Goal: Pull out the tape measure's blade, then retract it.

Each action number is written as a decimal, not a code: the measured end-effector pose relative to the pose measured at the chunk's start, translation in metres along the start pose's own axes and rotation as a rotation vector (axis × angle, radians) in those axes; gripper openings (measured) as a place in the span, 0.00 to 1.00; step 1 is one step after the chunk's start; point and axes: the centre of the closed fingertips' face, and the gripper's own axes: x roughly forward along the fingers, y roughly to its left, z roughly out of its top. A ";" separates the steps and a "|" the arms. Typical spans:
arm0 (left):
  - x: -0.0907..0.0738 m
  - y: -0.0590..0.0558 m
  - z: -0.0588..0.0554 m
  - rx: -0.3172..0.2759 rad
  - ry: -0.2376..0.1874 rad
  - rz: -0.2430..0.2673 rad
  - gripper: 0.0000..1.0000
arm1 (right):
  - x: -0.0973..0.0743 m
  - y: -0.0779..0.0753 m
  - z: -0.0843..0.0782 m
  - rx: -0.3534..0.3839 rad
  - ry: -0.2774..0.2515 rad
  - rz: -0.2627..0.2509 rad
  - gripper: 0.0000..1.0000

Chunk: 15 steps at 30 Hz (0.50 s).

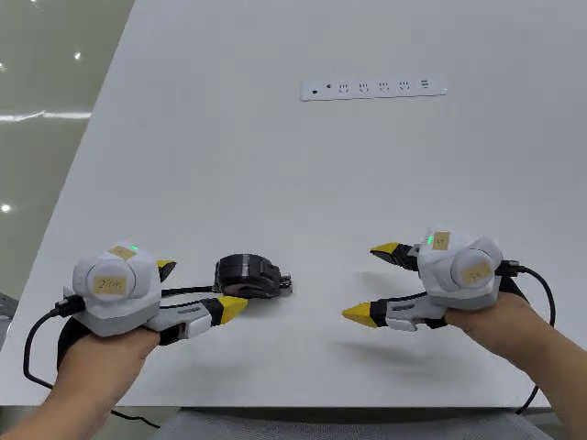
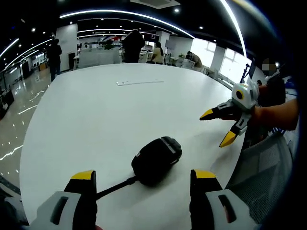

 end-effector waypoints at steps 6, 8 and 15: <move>-0.006 -0.002 0.001 0.032 0.000 -0.026 0.79 | -0.012 -0.005 -0.004 0.010 -0.001 -0.033 0.69; -0.007 -0.002 0.000 0.038 0.003 -0.032 0.80 | -0.015 -0.005 -0.005 0.013 0.001 -0.040 0.70; -0.013 0.001 0.001 0.054 -0.005 -0.052 0.81 | -0.029 -0.005 -0.016 0.026 0.023 -0.055 0.73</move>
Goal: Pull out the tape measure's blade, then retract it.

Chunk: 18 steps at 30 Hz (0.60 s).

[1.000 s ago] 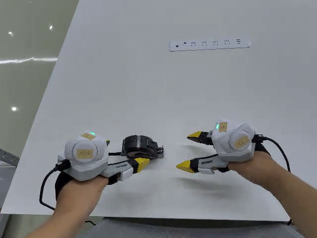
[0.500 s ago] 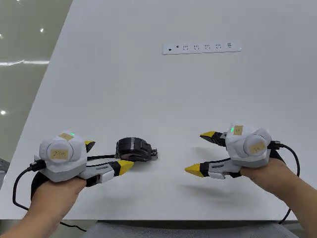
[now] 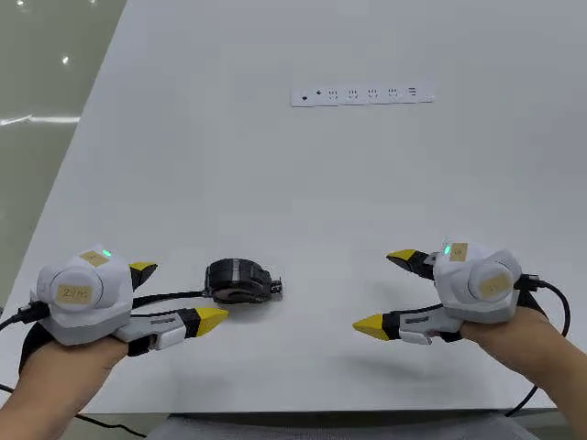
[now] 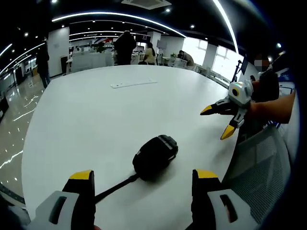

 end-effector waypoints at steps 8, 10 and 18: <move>-0.010 -0.004 -0.001 0.023 -0.008 -0.019 0.83 | -0.014 0.000 -0.008 0.027 0.014 -0.015 0.80; -0.012 -0.008 -0.004 0.039 0.002 -0.038 0.83 | -0.019 0.001 -0.010 0.027 0.017 -0.018 0.81; -0.015 -0.011 -0.012 0.066 0.018 -0.056 0.89 | -0.033 0.000 -0.021 0.053 0.033 -0.035 0.87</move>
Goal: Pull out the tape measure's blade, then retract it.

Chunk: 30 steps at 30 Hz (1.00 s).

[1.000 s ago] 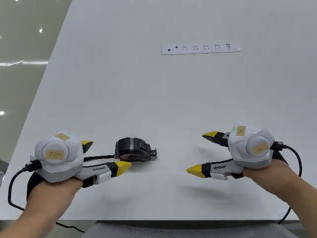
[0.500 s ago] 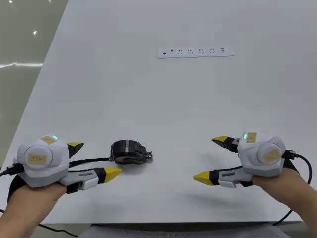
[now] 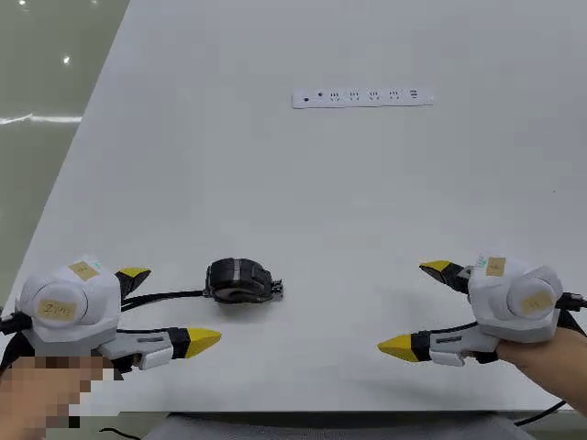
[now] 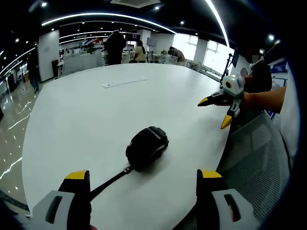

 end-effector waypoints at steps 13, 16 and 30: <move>-0.006 -0.007 -0.007 0.015 0.005 -0.027 0.98 | -0.018 -0.004 -0.009 0.025 -0.014 -0.022 0.91; -0.008 -0.008 -0.008 0.011 -0.006 -0.034 1.00 | -0.021 -0.002 -0.012 0.034 -0.009 -0.018 0.93; -0.019 -0.008 -0.018 0.013 -0.008 -0.031 1.00 | -0.036 -0.003 -0.020 0.032 0.002 -0.040 0.95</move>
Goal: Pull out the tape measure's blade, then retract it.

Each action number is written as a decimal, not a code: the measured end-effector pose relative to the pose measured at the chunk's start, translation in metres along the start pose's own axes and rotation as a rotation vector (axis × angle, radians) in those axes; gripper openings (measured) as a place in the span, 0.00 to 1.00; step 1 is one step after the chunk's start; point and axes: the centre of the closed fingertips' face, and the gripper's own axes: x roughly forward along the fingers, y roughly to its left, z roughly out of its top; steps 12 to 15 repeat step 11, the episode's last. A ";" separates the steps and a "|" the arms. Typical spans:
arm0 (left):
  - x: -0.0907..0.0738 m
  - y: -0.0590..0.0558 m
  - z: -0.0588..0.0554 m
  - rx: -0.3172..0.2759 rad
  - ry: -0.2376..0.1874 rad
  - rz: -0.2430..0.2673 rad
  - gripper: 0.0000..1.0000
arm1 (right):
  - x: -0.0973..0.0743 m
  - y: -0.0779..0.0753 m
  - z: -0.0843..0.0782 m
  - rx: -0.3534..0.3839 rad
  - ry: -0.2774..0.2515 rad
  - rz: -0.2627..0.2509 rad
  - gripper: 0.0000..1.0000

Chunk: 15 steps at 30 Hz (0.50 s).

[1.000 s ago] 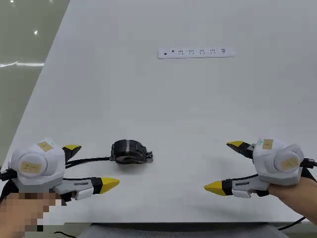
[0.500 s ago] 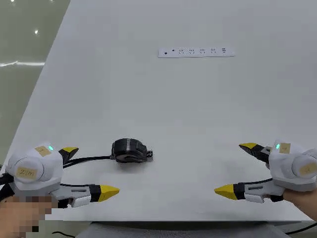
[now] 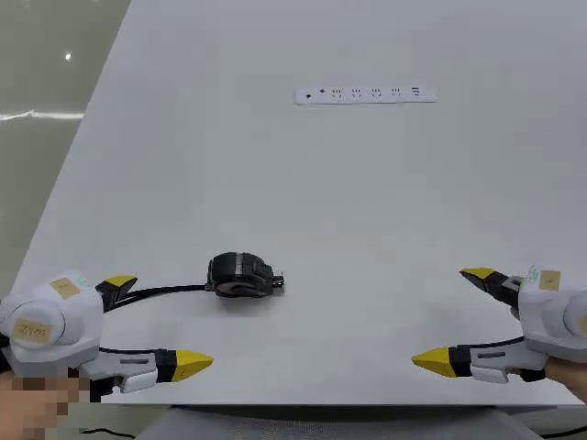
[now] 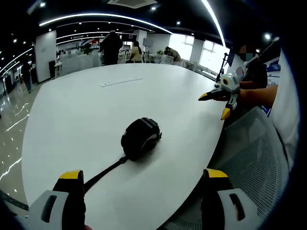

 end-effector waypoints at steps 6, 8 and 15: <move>-0.001 -0.001 -0.003 -0.001 0.001 -0.003 1.00 | -0.003 0.000 0.000 -0.017 0.010 -0.008 0.95; -0.002 -0.001 -0.003 -0.002 0.001 -0.005 1.00 | -0.004 0.000 -0.001 -0.015 0.008 -0.009 0.95; -0.003 0.000 -0.003 0.000 0.002 0.002 1.00 | -0.005 0.000 -0.002 -0.012 0.008 -0.011 0.95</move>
